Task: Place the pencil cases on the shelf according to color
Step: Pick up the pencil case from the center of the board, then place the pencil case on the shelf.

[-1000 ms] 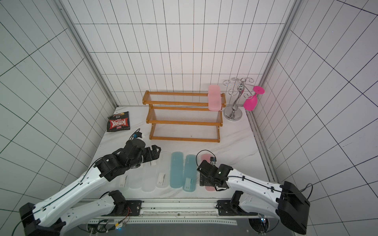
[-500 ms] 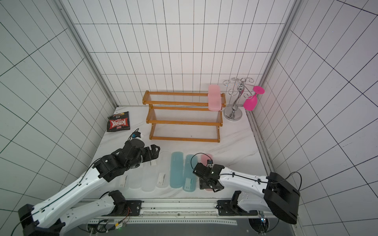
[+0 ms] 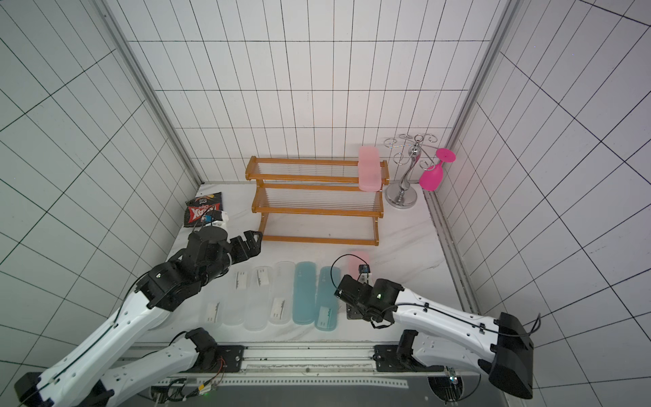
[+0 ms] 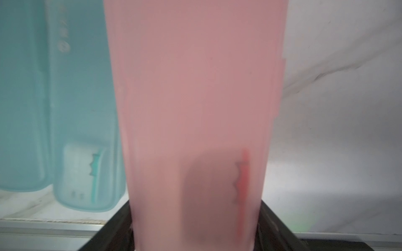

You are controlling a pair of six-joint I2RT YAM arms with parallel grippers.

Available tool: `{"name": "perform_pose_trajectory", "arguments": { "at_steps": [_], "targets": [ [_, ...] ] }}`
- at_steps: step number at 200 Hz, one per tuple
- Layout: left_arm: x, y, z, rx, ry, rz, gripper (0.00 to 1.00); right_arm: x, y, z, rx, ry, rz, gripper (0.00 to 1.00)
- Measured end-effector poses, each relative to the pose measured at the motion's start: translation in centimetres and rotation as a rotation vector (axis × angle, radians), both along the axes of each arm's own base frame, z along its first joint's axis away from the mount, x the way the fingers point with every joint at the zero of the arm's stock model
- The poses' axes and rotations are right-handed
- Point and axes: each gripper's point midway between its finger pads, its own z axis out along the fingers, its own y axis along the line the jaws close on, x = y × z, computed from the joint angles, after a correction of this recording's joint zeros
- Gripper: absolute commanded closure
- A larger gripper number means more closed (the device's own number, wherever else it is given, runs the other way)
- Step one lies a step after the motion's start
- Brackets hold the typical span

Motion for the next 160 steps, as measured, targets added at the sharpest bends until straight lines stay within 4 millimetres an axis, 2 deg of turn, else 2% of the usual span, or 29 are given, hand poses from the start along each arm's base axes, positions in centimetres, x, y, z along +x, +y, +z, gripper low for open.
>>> {"name": "perform_pose_trajectory", "arguments": {
  "at_steps": [29, 59, 85, 105, 131, 160],
  "targets": [
    [1.2, -0.8, 1.3, 0.009, -0.008, -0.009, 0.02, 1.7, 1.6, 6.6, 0.084, -0.105, 0.015, 0.41],
    [2.7, -0.8, 2.6, 0.008, -0.013, -0.003, 0.02, 3.3, 3.3, 12.1, 0.133, -0.182, 0.047, 0.40],
    [4.5, 0.0, 3.7, -0.003, -0.017, 0.019, 0.02, 6.2, 5.2, 16.6, 0.169, -0.236, 0.066, 0.40],
    [5.7, 0.3, 3.8, -0.003, -0.007, 0.023, 0.02, 9.1, 6.5, 19.4, 0.187, -0.266, 0.072, 0.41],
    [6.6, -0.6, 3.3, -0.002, 0.016, -0.013, 0.02, 13.7, 8.2, 22.3, 0.190, -0.317, 0.078, 0.40],
    [7.0, -1.3, 2.5, 0.001, 0.040, -0.043, 0.02, 18.2, 10.0, 24.1, 0.196, -0.358, 0.079, 0.40]
  ]
}}
